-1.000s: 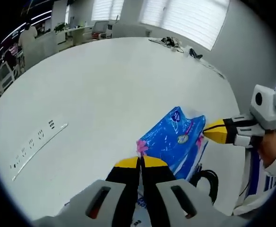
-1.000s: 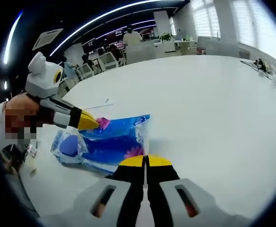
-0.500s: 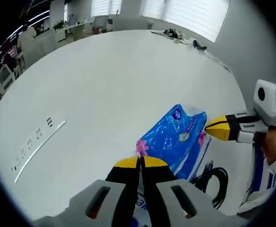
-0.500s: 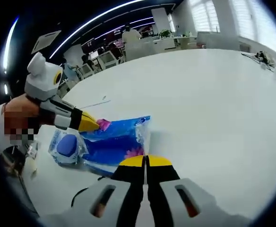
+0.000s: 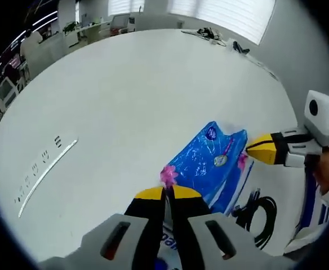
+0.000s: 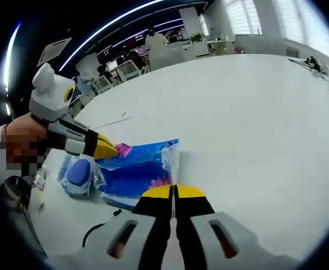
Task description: Arrange the tabletop items into an orderly group along one side of the table until the central work area is clear of visible clutter.
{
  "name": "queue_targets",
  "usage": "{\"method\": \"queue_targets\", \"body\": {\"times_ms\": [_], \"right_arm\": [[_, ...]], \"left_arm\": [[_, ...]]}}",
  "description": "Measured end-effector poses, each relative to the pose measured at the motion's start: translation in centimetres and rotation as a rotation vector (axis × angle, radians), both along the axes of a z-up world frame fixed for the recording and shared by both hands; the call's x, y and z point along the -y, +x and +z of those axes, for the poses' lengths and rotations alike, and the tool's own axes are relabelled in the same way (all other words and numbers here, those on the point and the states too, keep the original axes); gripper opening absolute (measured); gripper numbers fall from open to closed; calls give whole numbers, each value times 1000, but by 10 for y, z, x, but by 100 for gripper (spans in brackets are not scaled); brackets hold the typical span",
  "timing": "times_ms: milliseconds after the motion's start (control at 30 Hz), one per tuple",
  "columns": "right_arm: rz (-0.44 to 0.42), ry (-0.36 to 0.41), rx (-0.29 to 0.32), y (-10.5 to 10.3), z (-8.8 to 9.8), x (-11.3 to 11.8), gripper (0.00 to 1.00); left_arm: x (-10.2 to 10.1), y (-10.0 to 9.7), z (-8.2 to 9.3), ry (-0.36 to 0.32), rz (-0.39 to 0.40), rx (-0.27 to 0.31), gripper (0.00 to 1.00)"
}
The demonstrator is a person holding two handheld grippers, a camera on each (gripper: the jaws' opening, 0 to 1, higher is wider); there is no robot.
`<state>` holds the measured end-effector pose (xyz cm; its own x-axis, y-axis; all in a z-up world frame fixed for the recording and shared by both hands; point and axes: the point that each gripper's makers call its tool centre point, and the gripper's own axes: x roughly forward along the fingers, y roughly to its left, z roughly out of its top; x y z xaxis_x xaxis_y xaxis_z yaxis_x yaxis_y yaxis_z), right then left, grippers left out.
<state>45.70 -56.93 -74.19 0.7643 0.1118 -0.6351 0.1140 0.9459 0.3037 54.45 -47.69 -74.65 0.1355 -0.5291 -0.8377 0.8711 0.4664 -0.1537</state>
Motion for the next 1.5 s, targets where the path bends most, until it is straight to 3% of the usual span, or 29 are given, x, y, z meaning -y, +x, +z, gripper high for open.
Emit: {"method": "queue_targets", "body": {"times_ms": [533,867,1500], "right_arm": [[16,14,-17,-3,-8,-1,0],[13,-1,-19,-4,-7,2,11],[-5,-22,12,-4,11,8,15]], "left_arm": [[-4,1,-3,19,3,6,6],[-7,3,0,15,5,14,10],[-2,3,17,-25,8,33,23]]}}
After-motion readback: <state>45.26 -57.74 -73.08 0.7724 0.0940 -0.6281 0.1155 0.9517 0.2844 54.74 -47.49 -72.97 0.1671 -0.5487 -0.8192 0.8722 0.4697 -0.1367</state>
